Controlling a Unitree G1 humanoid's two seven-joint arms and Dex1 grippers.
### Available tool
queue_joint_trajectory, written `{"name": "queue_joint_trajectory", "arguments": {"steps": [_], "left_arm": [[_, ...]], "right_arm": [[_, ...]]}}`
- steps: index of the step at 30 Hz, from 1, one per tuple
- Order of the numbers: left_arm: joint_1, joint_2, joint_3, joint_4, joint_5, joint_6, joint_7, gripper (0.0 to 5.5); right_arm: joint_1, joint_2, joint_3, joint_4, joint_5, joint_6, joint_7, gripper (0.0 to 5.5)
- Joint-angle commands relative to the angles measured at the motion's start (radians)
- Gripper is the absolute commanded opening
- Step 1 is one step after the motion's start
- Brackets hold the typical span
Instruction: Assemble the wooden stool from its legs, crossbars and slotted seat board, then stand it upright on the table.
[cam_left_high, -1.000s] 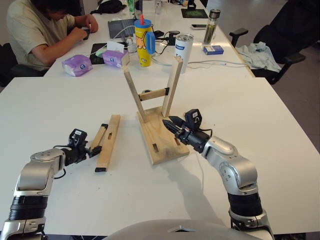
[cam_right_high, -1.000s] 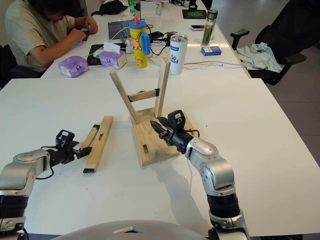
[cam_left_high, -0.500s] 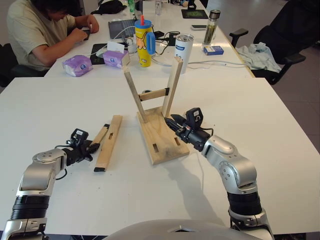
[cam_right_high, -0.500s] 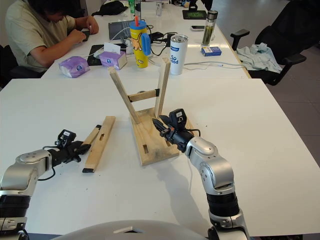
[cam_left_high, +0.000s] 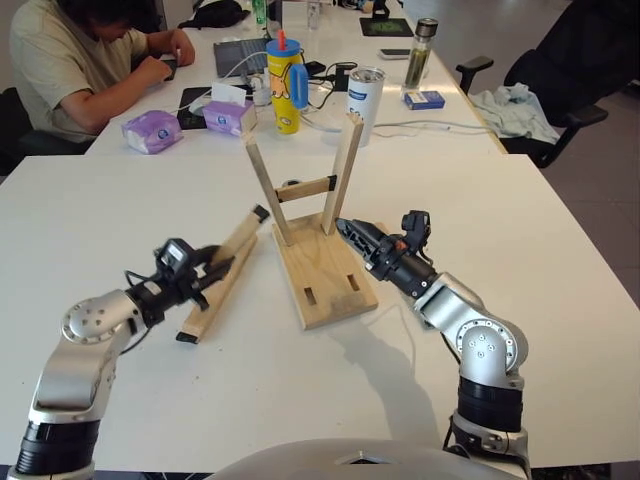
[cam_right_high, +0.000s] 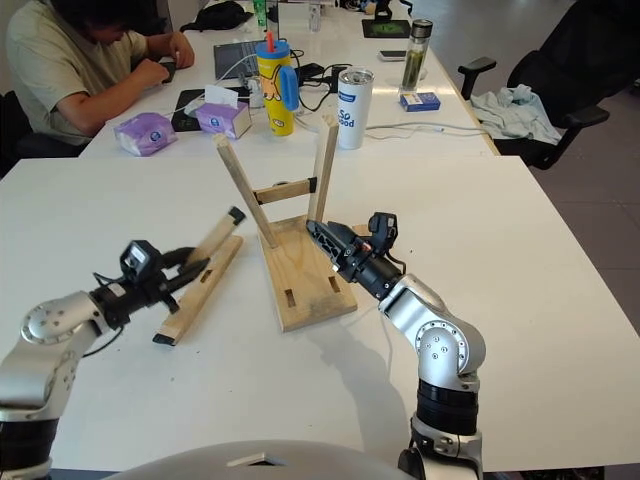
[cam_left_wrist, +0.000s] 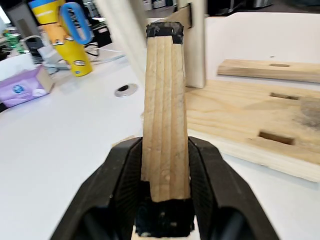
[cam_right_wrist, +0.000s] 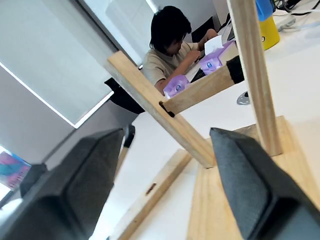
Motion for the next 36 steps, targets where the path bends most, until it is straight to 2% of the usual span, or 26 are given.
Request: {"name": "queue_joint_trajectory", "arguments": {"steps": [1,6,15,18,31,36], "left_arm": [[-0.019,-0.07,-0.085,-0.082,0.035,-0.051,0.053,1.3],[-0.061,-0.141,-0.207,-0.098,0.121,-0.089,0.121,1.3],[-0.09,-0.169,-0.291,-0.102,0.171,-0.057,0.154,1.3],[-0.099,-0.171,-0.295,-0.104,0.165,-0.04,0.155,1.3],[-0.102,-0.202,-0.275,-0.109,0.098,0.038,0.165,1.3],[-0.103,-0.203,-0.266,-0.122,0.069,0.069,0.17,1.3]], "right_arm": [[-0.017,0.074,-0.08,0.038,0.213,0.043,-0.131,3.62],[-0.046,0.073,-0.076,0.063,0.395,0.045,-0.241,3.62],[-0.044,0.036,0.012,0.052,0.422,0.01,-0.273,3.62],[-0.038,0.025,0.032,0.049,0.401,-0.01,-0.261,3.25],[-0.01,-0.025,0.084,0.034,0.329,-0.084,-0.211,1.02],[-0.007,-0.033,0.093,0.03,0.325,-0.095,-0.207,0.48]]}}
